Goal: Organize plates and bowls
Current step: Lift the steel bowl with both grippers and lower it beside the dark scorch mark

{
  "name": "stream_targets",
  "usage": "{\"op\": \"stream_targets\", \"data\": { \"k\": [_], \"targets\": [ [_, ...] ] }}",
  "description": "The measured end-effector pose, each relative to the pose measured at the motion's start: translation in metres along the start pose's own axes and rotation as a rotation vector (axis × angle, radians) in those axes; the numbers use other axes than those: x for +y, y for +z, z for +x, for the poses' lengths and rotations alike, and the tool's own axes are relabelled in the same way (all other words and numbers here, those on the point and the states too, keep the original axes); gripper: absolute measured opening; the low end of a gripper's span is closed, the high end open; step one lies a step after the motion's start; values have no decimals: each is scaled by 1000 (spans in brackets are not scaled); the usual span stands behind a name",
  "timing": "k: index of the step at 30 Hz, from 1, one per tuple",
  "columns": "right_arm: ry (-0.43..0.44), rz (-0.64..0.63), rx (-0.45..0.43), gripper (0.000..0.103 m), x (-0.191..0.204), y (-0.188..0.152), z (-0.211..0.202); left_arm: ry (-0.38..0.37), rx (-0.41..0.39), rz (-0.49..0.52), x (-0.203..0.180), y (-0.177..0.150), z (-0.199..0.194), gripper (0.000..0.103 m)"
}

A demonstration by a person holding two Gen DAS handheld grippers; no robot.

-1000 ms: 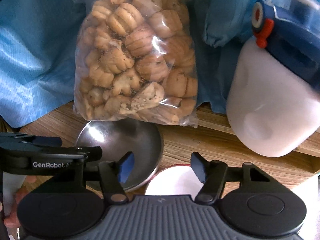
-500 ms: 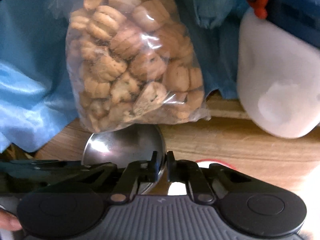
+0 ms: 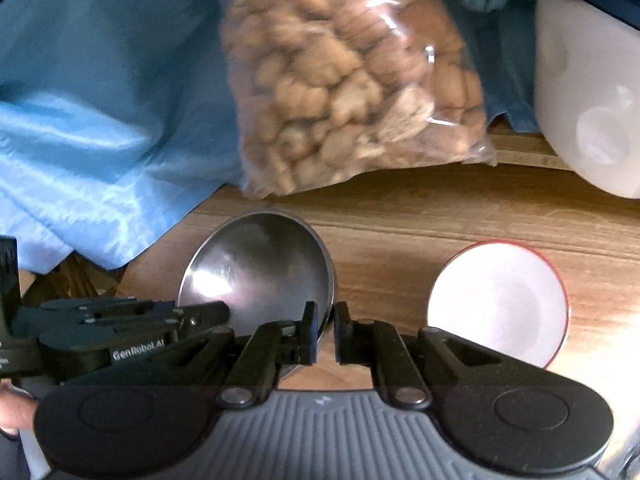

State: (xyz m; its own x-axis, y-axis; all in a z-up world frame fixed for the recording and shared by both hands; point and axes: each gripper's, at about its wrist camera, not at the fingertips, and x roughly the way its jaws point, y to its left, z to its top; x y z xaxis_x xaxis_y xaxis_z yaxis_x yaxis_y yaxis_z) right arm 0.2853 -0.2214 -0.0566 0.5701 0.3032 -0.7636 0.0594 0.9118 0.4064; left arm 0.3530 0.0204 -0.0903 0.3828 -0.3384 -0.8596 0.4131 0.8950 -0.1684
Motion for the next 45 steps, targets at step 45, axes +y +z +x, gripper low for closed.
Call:
{"op": "stream_targets", "data": {
  "k": [45],
  "targets": [
    [-4, 240, -190, 10, -130, -169, -217, -239, -60, 247, -204, -101, -71, 16]
  ]
}}
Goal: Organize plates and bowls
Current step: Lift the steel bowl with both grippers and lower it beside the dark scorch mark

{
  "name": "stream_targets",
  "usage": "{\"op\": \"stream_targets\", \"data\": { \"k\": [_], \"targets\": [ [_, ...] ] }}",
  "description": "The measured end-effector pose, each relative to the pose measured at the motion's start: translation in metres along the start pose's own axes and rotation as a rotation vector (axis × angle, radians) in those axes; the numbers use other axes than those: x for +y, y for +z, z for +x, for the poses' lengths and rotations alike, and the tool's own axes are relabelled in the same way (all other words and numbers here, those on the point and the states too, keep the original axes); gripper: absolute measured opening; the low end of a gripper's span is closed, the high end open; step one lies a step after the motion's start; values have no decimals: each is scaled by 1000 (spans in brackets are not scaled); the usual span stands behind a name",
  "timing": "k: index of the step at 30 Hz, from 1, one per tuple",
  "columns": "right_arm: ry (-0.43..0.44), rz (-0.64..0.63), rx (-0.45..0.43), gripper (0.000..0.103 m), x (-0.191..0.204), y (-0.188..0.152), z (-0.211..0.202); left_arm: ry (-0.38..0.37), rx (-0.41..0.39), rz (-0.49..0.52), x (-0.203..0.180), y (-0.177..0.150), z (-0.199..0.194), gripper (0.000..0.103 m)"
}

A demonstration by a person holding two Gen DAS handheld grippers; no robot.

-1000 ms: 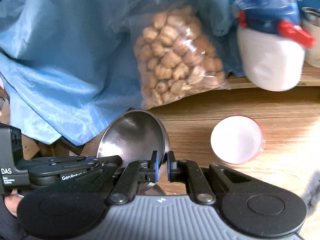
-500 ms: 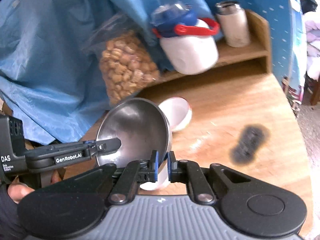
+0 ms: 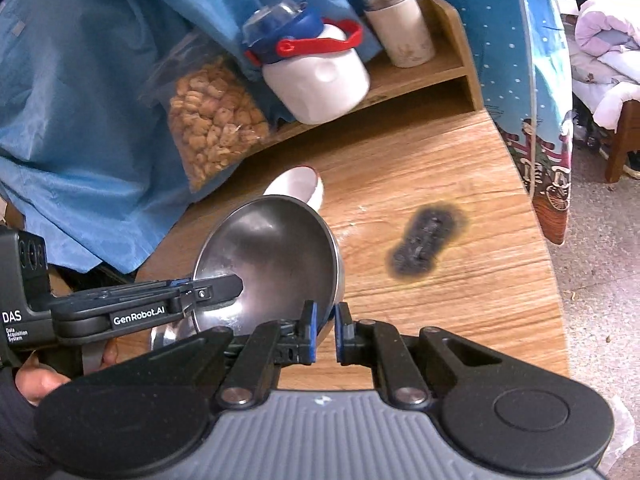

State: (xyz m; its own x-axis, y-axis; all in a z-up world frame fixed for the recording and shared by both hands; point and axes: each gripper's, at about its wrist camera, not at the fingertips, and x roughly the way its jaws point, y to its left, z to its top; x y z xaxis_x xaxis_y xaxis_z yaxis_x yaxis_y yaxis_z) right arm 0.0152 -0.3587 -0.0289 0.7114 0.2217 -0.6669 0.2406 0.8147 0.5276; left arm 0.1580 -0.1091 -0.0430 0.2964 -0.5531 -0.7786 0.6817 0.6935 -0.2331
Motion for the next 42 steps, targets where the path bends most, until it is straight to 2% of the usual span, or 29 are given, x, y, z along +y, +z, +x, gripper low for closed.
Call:
{"op": "stream_targets", "data": {
  "k": [7, 13, 18, 25, 42],
  "targets": [
    [-15, -23, 21, 10, -32, -10, -18, 0, 26, -17, -36, -10, 14, 16],
    [4, -86, 73, 10, -59, -14, -25, 40, 29, -86, -63, -26, 21, 16],
    [21, -124, 144, 10, -74, -12, -22, 44, 31, -175, -69, -43, 31, 16],
    [32, -156, 198, 10, -82, -10, -3, 105, 42, -207, -72, -50, 44, 16],
    [30, -138, 156, 10, -86, 1, 15, 115, 77, -170, -59, -37, 66, 16]
  ]
}}
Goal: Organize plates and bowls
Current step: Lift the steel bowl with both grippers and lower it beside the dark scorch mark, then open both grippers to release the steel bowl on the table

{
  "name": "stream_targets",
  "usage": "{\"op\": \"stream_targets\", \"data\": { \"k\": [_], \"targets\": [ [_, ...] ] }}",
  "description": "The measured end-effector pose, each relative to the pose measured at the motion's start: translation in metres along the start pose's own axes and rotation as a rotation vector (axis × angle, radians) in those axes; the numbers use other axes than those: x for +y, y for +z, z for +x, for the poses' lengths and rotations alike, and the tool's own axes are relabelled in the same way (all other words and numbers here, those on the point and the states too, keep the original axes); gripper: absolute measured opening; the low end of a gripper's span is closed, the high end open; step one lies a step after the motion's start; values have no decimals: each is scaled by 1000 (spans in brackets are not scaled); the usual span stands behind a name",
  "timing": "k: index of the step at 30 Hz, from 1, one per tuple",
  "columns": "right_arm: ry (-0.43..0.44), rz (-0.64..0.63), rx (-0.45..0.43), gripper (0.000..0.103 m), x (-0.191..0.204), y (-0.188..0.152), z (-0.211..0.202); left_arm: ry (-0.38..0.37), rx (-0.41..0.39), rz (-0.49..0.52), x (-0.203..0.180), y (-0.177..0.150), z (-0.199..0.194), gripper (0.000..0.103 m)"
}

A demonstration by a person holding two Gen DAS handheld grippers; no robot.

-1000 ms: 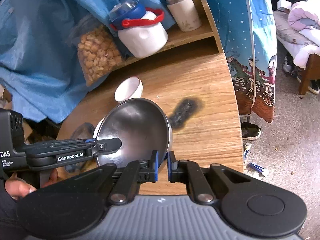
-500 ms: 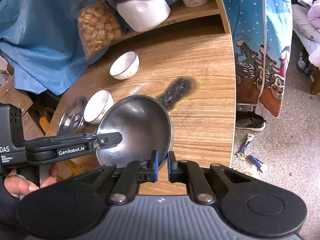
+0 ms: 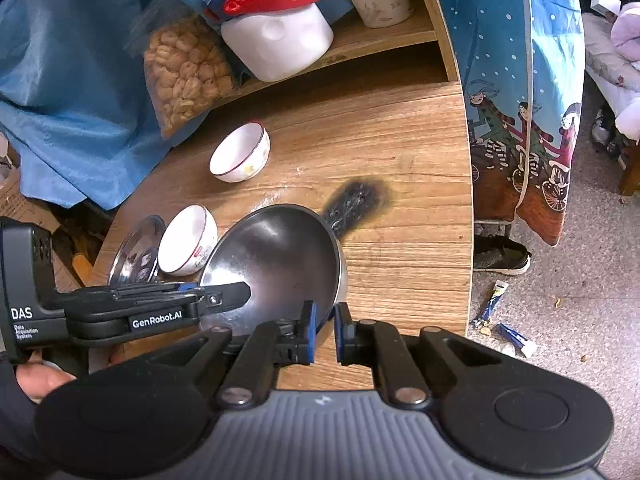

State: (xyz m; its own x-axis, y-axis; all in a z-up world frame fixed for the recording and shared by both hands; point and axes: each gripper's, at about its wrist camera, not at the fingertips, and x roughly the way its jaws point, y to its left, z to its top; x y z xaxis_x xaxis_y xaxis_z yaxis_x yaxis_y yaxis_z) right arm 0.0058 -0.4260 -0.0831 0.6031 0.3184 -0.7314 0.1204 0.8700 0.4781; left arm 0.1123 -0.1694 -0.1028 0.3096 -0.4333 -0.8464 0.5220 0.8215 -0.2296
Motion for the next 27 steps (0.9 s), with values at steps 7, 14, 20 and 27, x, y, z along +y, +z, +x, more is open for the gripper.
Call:
{"op": "stream_targets", "data": {
  "k": [7, 14, 20, 27],
  "targets": [
    [-19, 7, -15, 13, 3, -1, -2, 3, 16, 51, -3, 0, -4, 22],
    [-38, 22, -55, 15, 5, 0, -13, 36, 2, 93, 0, 3, -30, 35],
    [-26, 28, -134, 36, 16, 9, -35, 48, -94, 111, 0, 7, -63, 73],
    [-41, -28, -150, 90, 41, 19, -40, 128, -174, 31, 18, 13, -77, 102]
  ]
}}
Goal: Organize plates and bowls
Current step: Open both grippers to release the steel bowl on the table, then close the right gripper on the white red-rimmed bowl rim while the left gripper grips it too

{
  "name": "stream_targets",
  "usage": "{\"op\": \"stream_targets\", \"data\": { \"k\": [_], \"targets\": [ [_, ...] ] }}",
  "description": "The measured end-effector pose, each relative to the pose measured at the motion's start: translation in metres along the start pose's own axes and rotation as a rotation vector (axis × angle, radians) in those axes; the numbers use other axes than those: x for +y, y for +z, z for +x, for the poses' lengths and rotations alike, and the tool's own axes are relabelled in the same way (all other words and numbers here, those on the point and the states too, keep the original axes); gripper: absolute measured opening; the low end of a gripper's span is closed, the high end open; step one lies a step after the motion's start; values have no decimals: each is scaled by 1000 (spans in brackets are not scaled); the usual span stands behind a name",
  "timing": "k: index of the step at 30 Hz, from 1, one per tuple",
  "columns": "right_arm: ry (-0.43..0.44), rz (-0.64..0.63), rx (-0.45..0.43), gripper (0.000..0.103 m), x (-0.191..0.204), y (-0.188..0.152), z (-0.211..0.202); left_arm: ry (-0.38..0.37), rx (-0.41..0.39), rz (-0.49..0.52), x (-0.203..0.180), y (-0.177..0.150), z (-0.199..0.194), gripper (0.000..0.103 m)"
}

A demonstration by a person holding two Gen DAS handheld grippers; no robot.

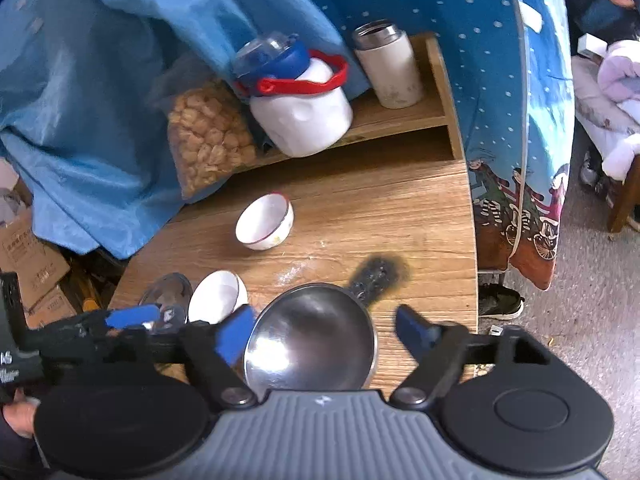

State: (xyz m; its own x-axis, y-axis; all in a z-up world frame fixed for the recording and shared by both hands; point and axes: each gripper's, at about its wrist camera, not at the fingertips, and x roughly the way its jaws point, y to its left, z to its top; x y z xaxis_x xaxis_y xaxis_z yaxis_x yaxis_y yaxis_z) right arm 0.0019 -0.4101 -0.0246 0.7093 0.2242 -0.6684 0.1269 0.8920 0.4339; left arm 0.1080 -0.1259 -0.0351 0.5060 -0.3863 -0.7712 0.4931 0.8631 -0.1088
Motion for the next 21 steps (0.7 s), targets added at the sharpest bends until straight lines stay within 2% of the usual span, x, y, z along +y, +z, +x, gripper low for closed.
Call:
{"op": "stream_targets", "data": {
  "k": [3, 9, 12, 21],
  "targets": [
    [-11, -28, -1, 103, 11, 0, 5, 69, -5, -42, 14, 3, 5, 102],
    [-31, -80, -48, 103, 26, 0, 8, 152, -49, -54, 40, 8, 0, 102],
    [-35, -105, -54, 103, 33, -1, 11, 175, -45, -39, 50, 11, 1, 102],
    [-38, -103, -30, 103, 54, -4, 30, 170, -11, 10, 77, 24, 12, 102]
  ]
}}
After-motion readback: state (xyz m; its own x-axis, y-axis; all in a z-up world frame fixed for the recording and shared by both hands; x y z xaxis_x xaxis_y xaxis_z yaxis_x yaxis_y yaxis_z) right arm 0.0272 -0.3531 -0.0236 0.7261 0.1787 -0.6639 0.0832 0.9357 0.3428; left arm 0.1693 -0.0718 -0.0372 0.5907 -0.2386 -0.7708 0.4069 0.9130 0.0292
